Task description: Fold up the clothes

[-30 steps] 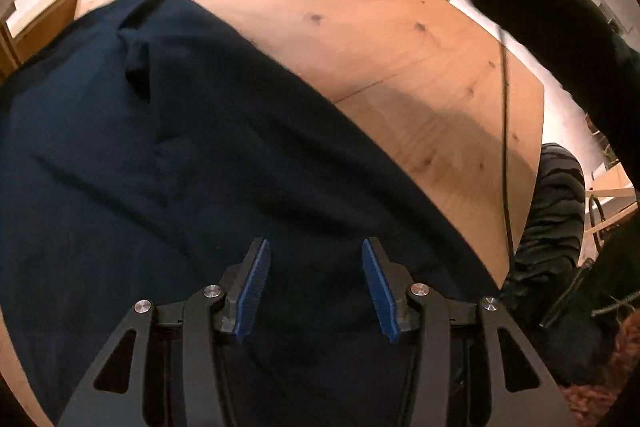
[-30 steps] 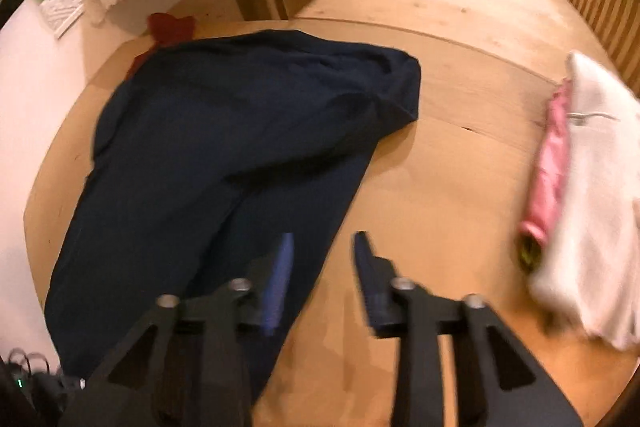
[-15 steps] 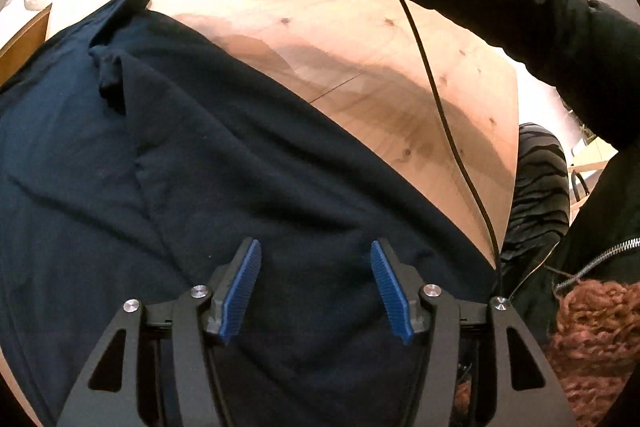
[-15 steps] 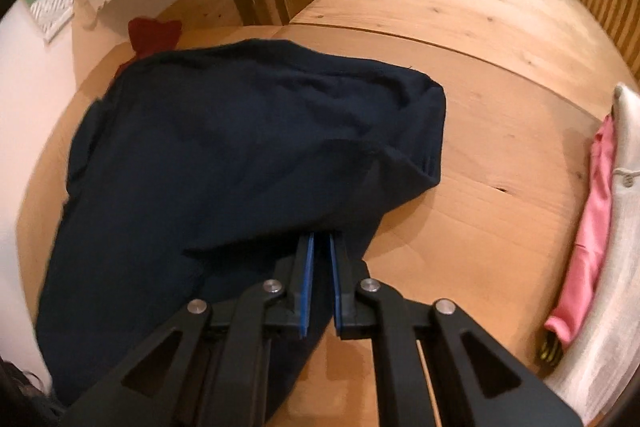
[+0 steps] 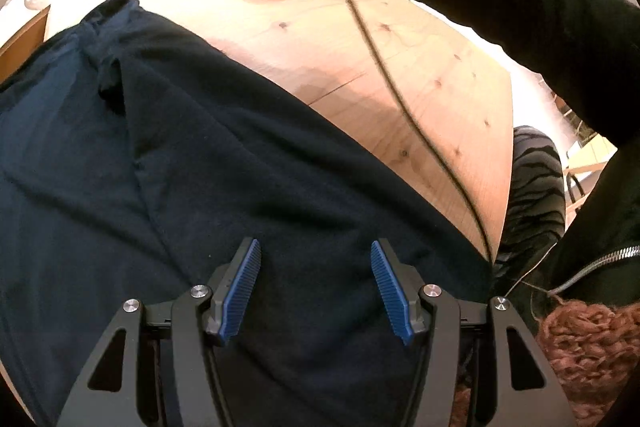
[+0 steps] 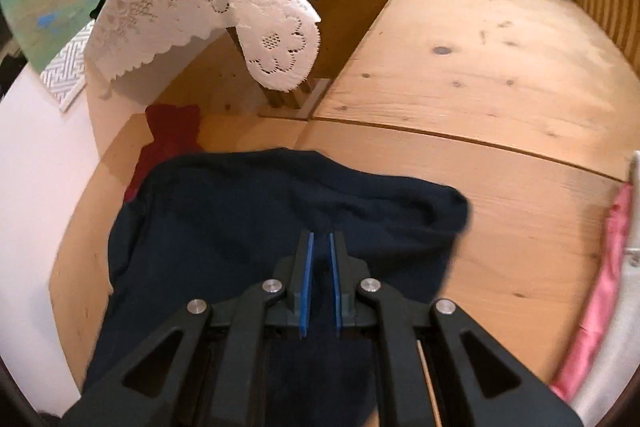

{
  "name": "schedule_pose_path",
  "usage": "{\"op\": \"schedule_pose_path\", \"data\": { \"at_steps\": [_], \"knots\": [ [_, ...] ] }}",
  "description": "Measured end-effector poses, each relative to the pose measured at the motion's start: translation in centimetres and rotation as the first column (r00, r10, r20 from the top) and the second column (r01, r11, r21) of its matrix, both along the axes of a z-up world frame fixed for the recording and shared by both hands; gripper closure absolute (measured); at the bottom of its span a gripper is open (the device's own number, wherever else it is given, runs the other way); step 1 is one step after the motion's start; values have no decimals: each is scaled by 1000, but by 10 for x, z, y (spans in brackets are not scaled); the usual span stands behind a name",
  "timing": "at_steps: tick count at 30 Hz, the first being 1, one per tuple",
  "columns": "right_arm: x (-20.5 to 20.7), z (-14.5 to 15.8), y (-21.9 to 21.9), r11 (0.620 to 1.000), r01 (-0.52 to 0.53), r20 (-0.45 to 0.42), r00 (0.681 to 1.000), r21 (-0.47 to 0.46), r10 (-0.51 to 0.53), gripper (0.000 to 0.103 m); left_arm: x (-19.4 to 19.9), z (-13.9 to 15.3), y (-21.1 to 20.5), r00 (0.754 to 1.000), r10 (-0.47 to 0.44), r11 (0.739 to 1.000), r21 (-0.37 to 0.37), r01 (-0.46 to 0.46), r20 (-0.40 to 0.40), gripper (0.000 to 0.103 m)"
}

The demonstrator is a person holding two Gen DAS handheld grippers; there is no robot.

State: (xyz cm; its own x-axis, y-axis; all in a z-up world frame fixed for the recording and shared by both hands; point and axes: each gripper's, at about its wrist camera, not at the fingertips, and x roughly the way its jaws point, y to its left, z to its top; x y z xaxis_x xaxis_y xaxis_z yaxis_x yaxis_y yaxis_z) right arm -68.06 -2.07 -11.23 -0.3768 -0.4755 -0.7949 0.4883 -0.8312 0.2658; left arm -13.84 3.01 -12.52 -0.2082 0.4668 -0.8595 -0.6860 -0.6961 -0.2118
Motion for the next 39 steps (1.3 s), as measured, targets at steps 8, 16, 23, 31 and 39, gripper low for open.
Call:
{"op": "schedule_pose_path", "data": {
  "at_steps": [8,16,23,31,39],
  "knots": [
    [1,-56,7,966,11,22,1000,258,-17,99,2,-1,0,1000,9,1000,6,-9,-6,48],
    [22,-44,-8,972,-50,-32,998,231,59,95,9,0,-6,999,41,999,9,-41,-6,46],
    [14,-71,-15,889,23,-161,985,458,58,89,15,2,-13,997,80,997,10,-80,-5,40],
    [23,-58,14,963,39,-94,995,266,-15,74,21,22,-43,978,207,978,40,-206,-38,40],
    [125,-92,10,950,-220,47,975,223,215,74,15,3,-39,978,208,975,-74,-210,-26,41]
  ]
}}
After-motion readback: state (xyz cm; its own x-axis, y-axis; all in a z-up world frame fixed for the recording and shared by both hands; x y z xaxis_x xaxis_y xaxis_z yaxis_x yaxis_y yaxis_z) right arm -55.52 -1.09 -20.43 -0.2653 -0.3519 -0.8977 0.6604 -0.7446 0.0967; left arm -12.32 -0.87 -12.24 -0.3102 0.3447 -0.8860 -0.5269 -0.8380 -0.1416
